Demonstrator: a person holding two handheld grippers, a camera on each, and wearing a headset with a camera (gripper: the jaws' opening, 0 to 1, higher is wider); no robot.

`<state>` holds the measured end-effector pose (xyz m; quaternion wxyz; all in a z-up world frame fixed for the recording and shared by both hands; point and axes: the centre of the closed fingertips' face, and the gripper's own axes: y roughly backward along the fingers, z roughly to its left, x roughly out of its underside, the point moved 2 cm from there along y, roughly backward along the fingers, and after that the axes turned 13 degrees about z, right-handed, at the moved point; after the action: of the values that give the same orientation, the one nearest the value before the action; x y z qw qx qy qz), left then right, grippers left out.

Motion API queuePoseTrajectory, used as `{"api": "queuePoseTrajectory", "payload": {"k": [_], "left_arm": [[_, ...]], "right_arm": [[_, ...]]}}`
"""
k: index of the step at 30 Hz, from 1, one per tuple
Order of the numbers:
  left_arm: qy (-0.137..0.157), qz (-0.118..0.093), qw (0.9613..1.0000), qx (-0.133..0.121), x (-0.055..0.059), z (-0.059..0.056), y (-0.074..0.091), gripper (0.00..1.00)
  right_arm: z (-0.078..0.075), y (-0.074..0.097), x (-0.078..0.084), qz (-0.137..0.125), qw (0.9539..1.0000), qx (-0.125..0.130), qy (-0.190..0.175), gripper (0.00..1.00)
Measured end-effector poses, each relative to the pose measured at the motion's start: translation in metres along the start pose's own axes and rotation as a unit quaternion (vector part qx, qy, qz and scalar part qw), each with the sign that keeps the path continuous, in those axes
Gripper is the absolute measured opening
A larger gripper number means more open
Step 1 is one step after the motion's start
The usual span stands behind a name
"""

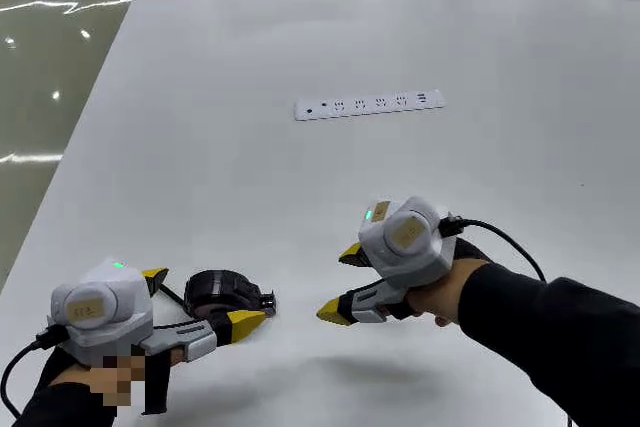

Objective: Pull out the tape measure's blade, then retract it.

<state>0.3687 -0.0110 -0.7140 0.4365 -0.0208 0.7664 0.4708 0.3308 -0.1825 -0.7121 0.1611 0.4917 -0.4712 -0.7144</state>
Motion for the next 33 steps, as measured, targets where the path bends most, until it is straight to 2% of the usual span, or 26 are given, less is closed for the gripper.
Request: {"api": "queuePoseTrajectory", "payload": {"k": [1,2,3,7,9,14,26,33], "left_arm": [[-0.002,-0.003,1.0000,0.005,-0.001,-0.002,0.002,0.99],[-0.005,-0.008,0.9997,0.021,-0.002,-0.006,0.005,0.99],[-0.008,-0.011,0.9997,0.020,-0.003,-0.006,0.006,0.99],[-0.022,0.005,0.9996,0.016,0.003,-0.004,0.008,0.99],[-0.019,0.013,0.9996,0.018,0.007,-0.003,0.009,0.99],[-0.025,0.003,0.9995,0.019,0.007,-0.001,0.016,0.99],[-0.042,0.011,0.9990,0.014,0.010,0.001,0.022,0.99],[-0.052,0.011,0.9986,0.009,0.016,0.006,0.027,0.99]], "right_arm": [[-0.001,0.003,0.004,-0.001,1.0000,0.003,-0.002,0.46],[-0.003,0.008,0.009,-0.002,0.9999,0.009,-0.008,0.47],[-0.005,0.011,0.013,-0.003,0.9999,0.012,-0.012,0.48],[-0.012,0.023,0.029,-0.008,0.9991,0.029,-0.030,0.51],[-0.017,0.032,0.038,-0.012,0.9984,0.038,-0.041,0.52],[-0.025,0.046,0.053,-0.016,0.9967,0.057,-0.055,0.54],[-0.036,0.069,0.093,-0.014,0.9921,0.085,-0.091,0.59],[-0.044,0.081,0.119,-0.015,0.9877,0.107,-0.112,0.61]]}}
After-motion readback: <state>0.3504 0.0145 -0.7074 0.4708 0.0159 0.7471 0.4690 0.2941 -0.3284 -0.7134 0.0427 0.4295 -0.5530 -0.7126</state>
